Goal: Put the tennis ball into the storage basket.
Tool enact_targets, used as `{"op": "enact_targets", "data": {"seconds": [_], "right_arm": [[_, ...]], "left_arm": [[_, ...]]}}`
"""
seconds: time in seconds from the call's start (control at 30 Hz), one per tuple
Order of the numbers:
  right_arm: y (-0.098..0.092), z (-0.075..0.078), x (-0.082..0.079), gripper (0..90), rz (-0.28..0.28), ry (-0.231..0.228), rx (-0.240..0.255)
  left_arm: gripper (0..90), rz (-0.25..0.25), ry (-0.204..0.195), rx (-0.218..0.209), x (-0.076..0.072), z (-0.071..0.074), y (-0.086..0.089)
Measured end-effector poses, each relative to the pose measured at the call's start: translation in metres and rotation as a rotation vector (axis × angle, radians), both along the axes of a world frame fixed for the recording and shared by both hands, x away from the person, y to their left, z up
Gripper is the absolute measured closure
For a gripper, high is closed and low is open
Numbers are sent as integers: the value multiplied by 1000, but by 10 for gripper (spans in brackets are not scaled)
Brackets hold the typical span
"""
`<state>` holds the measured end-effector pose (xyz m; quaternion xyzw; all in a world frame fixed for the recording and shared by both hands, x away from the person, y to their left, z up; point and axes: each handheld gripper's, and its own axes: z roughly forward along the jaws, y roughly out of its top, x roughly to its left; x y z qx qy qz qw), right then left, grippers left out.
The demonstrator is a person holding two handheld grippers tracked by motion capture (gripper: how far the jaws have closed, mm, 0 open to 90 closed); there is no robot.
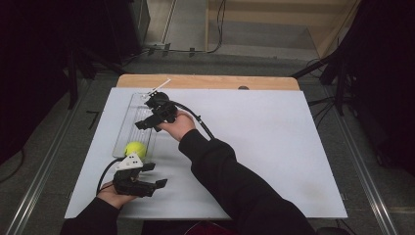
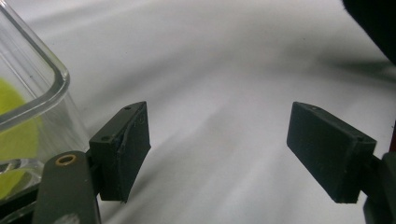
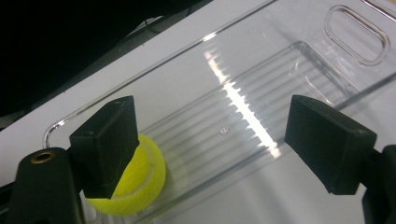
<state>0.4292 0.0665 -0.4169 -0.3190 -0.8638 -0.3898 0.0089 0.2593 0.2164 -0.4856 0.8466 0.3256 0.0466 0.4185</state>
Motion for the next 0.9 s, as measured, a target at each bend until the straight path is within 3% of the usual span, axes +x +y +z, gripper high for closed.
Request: {"op": "enact_targets", "data": {"seconds": [0.3,0.37,0.6,0.9], "right_arm": [[-19,3,-6,163,8,4,0],[-25,3,-10,168,13,-30,-29],[-44,2,-22,172,23,-4,-23],[-64,0,-33,182,29,-5,-13]], "left_arm": [[221,7,-3,-2,-2,0,2],[220,8,-4,-2,-1,0,2],[220,7,-3,4,-1,0,2],[221,7,-3,0,-2,0,2]]}}
